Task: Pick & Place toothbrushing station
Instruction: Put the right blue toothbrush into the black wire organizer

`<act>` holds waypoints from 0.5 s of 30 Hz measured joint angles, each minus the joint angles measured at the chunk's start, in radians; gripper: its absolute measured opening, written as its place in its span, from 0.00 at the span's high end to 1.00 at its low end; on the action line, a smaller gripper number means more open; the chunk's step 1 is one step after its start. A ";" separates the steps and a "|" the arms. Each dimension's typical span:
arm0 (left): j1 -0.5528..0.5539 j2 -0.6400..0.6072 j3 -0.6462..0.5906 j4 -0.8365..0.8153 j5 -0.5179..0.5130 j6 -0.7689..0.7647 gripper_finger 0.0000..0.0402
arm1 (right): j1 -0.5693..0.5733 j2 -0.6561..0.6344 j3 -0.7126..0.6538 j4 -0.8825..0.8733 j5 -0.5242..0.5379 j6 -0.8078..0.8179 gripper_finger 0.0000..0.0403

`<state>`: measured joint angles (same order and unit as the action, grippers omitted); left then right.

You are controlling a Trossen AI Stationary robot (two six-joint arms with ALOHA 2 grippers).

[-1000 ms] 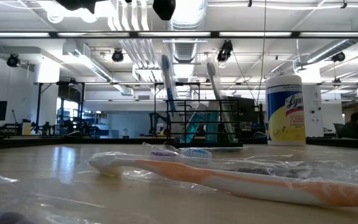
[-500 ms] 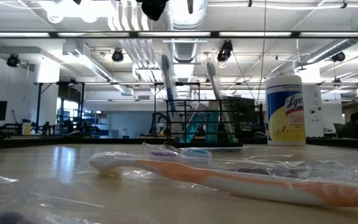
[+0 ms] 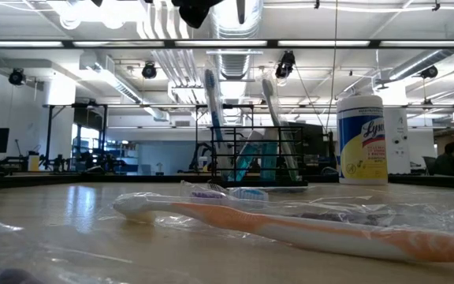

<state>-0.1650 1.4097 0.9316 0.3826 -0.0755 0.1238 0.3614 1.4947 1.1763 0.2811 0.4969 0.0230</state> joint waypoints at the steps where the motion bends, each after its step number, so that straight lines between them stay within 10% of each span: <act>1: -0.002 0.000 0.000 -0.004 0.000 0.001 0.94 | 0.000 0.007 0.006 0.002 0.000 -0.003 0.54; 15: -0.016 -0.005 -0.003 0.001 0.005 0.004 0.94 | -0.001 -0.001 -0.007 -0.009 -0.017 -0.031 0.87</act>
<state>-0.1810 1.4052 0.9291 0.3832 -0.0708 0.1274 0.3603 1.4933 1.1694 0.2718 0.4803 -0.0081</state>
